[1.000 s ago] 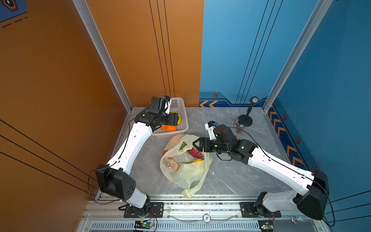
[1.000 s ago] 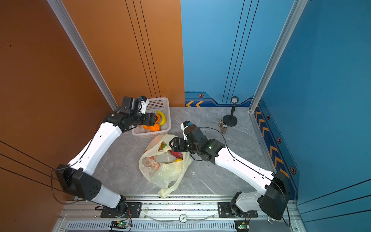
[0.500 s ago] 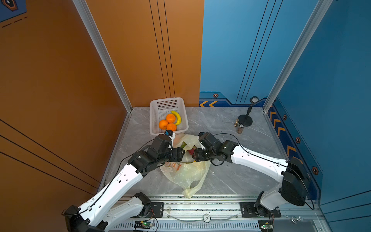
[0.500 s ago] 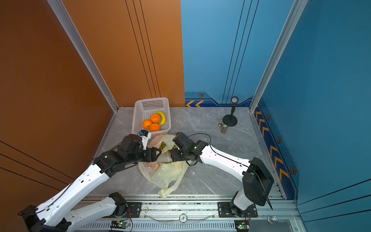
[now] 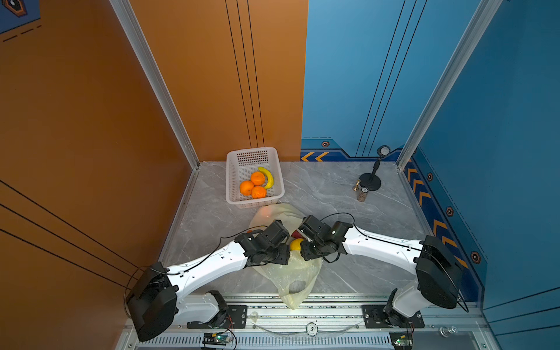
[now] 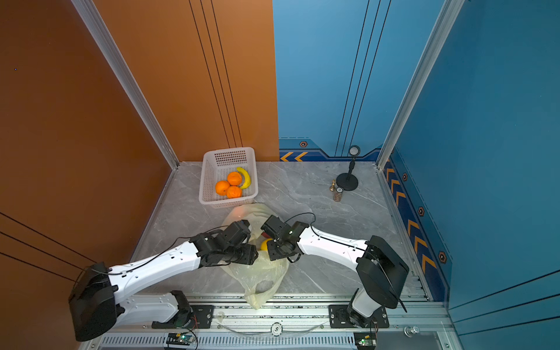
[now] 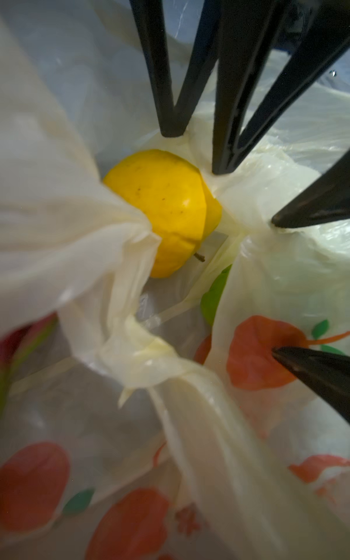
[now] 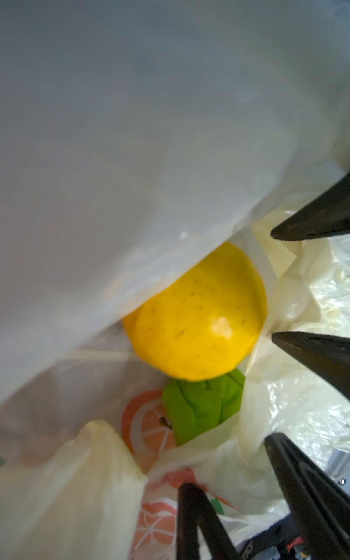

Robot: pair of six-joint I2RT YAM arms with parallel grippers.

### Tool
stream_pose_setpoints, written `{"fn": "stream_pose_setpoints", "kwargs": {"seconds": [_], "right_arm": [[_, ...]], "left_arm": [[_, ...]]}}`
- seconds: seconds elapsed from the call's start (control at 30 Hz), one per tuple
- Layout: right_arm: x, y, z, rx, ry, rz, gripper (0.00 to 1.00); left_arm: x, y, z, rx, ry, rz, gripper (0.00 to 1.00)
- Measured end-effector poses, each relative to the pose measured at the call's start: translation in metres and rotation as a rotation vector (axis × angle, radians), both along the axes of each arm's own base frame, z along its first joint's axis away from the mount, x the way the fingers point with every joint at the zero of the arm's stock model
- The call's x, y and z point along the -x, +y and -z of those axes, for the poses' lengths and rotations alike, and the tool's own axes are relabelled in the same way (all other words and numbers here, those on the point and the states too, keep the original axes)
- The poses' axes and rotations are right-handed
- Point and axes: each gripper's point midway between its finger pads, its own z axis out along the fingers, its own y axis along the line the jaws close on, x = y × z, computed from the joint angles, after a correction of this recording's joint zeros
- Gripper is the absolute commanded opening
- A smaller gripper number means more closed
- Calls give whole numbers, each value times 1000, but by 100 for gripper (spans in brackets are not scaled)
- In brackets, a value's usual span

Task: Untie the knot of the plastic bag and take out the fruit
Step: Pick up the fruit from the plastic bag.

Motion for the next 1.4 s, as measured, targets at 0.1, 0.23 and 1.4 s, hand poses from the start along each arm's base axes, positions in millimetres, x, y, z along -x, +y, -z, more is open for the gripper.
{"fn": "stream_pose_setpoints", "kwargs": {"seconds": [0.1,0.23,1.4], "right_arm": [[1,-4,2,18,6,3,55],[0,-4,1,14,4,6,57],[-29,30,5,-3,-45,16,43]], "left_arm": [[10,-8,9,-4,16,34,50],[13,-13,10,16,3,46,50],[16,-2,13,78,-52,4,69]]}}
